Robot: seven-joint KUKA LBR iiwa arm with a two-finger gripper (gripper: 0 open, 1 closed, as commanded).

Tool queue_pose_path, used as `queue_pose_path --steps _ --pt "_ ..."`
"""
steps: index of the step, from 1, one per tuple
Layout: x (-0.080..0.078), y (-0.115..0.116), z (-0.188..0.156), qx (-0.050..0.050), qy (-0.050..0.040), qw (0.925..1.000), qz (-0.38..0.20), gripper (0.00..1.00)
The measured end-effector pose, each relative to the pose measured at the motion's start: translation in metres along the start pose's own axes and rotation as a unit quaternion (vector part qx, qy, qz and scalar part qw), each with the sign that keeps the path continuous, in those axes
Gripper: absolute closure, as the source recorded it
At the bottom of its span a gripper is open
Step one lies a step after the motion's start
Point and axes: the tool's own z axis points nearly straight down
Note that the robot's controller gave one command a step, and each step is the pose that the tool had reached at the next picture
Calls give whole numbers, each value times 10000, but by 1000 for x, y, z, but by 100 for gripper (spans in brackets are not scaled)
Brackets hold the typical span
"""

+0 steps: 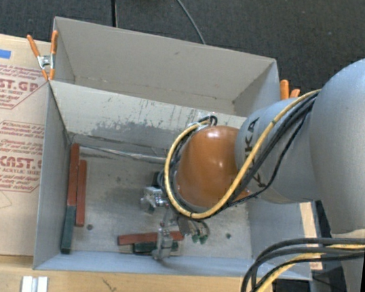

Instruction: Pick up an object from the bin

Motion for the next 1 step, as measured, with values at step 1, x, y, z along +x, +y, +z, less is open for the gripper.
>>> queue_pose_path --steps 1 --pt "5 -8 15 3 -18 9885 -1510 100"
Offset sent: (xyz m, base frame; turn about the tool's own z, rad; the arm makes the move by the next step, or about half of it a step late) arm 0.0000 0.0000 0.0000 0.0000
